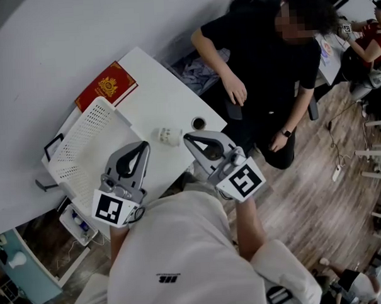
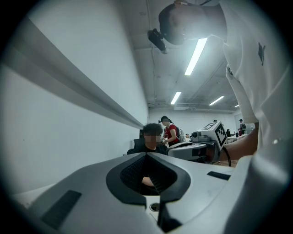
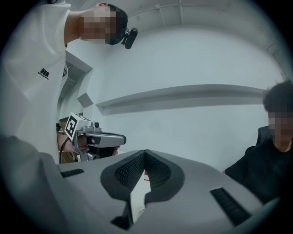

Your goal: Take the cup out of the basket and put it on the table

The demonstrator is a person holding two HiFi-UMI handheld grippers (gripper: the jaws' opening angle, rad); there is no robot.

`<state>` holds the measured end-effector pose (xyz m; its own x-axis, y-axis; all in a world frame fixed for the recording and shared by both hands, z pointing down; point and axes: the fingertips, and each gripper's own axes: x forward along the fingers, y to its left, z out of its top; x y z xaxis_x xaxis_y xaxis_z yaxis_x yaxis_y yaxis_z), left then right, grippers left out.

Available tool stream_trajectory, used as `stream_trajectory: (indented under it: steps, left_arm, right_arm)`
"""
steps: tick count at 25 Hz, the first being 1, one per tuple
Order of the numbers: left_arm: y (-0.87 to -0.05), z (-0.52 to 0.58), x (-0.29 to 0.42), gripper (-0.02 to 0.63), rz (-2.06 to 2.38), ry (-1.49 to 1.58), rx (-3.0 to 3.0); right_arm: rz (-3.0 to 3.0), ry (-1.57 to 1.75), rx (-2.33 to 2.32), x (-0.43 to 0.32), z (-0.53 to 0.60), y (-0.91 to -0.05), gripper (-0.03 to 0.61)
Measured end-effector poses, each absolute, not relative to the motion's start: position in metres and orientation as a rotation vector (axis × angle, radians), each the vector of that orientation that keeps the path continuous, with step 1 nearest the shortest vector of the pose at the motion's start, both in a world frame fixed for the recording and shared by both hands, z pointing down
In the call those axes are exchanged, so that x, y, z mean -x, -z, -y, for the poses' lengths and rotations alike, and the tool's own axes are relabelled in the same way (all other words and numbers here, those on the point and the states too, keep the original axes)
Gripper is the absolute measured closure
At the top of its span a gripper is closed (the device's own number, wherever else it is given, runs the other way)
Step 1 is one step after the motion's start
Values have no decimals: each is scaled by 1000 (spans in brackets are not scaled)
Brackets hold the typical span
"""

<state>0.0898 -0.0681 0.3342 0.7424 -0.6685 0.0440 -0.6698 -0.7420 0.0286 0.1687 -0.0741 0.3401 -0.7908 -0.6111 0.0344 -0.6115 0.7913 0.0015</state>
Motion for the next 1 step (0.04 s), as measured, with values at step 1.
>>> stream_trajectory:
  steps: [1]
  left_arm:
    - [-335, 68, -90, 604, 1112, -48, -2891]
  right_arm:
    - [2940, -16, -1004, -169, 74, -341, 566]
